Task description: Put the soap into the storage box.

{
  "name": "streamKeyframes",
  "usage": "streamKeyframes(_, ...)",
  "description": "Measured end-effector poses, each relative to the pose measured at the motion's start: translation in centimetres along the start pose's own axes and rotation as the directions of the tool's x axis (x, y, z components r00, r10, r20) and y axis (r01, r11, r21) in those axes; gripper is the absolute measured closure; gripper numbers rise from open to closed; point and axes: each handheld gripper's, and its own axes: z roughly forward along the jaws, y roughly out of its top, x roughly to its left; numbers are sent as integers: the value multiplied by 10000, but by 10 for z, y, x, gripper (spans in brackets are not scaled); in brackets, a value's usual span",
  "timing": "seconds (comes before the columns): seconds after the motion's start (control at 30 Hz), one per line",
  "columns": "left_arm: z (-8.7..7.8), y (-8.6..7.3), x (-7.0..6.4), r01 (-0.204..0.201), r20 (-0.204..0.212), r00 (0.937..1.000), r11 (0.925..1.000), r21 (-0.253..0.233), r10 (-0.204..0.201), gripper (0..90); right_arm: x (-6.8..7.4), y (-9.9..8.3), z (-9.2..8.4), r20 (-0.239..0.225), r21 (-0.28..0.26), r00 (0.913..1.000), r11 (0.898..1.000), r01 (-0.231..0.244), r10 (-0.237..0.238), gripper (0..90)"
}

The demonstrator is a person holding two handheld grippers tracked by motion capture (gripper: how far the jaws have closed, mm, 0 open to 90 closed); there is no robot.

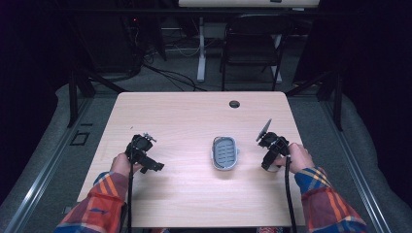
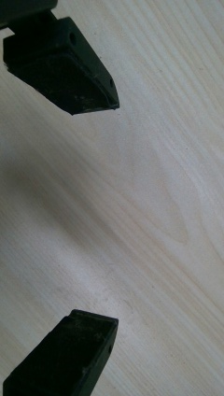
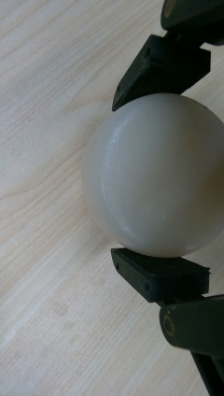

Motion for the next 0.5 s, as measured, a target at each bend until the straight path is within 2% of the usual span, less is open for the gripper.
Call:
streamKeyframes(0.07,0,0,0,0,-18,10000,10000,35,1,0,1,-1,-1,-25,-130,9999,9999,-103,103,244)
streamKeyframes(0.1,1,0,0,-9,-34,10000,10000,65,9,0,0,0,-3,61,-6,9999,9999,121,-121,244)
streamKeyframes(0.13,1,0,0,-9,-34,10000,10000,65,9,0,0,0,-3,61,-6,9999,9999,121,-121,244)
streamKeyframes(0.17,1,1,-1,-42,21,10000,9999,103,41,0,3,-3,-1,-123,-637,9994,9975,-320,313,244)
streamKeyframes(0.27,0,1,-1,-64,-7,10000,9999,85,64,0,4,-2,-4,-53,-644,9994,9973,-345,342,244)
streamKeyframes(0.3,0,0,-1,-46,-40,10000,10000,43,46,0,2,0,-8,74,-328,10000,9995,33,-31,244)
streamKeyframes(0.47,1,0,-1,-90,-13,10000,9999,82,90,0,2,2,-15,21,-294,10000,9995,91,-90,244)
streamKeyframes(0.5,1,1,-1,-136,35,9999,9999,95,136,0,0,4,-19,122,8,9991,9992,396,-396,244)
